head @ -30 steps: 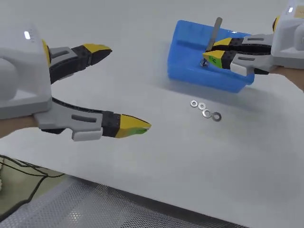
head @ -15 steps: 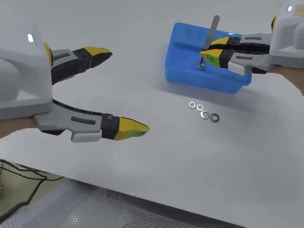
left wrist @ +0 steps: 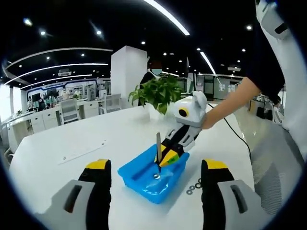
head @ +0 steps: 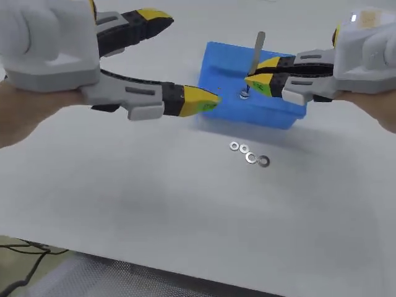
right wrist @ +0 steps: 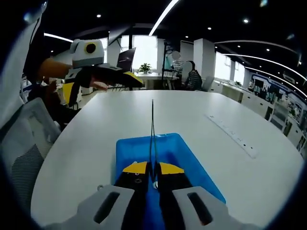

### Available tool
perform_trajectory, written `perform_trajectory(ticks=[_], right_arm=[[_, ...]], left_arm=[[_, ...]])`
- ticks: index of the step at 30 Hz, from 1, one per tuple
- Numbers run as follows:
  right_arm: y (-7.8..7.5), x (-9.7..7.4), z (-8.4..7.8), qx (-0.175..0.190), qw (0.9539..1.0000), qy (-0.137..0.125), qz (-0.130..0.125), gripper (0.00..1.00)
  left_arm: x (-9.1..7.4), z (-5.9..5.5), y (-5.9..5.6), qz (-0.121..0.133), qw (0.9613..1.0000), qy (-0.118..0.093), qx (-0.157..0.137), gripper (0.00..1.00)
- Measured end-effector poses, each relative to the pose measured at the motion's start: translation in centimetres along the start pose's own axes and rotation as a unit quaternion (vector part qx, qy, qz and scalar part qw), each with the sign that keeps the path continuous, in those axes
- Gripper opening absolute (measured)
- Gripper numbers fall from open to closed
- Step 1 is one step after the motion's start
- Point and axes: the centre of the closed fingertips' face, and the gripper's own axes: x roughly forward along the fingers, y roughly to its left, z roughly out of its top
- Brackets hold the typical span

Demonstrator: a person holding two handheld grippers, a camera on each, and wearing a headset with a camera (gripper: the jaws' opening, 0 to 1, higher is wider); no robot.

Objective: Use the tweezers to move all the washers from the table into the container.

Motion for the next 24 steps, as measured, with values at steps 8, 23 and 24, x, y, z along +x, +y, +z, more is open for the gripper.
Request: perform_trajectory(ticks=[8,23,24], right_arm=[[0.5,-0.6,0.4,-0.006,1.0000,-0.001,0.007,0.08],[2.5,-0.7,0.9,-0.020,0.9992,0.003,0.036,0.08],[2.6,-0.6,1.0,-0.021,0.9991,0.002,0.036,0.08]], left_arm=[[4.5,0.5,-0.8,-0.080,0.9962,0.019,0.027,0.54],[6.9,1.4,-3.1,-0.183,0.9825,0.029,0.019,0.22],[6.9,1.3,-3.2,-0.186,0.9820,0.030,0.018,0.21]])
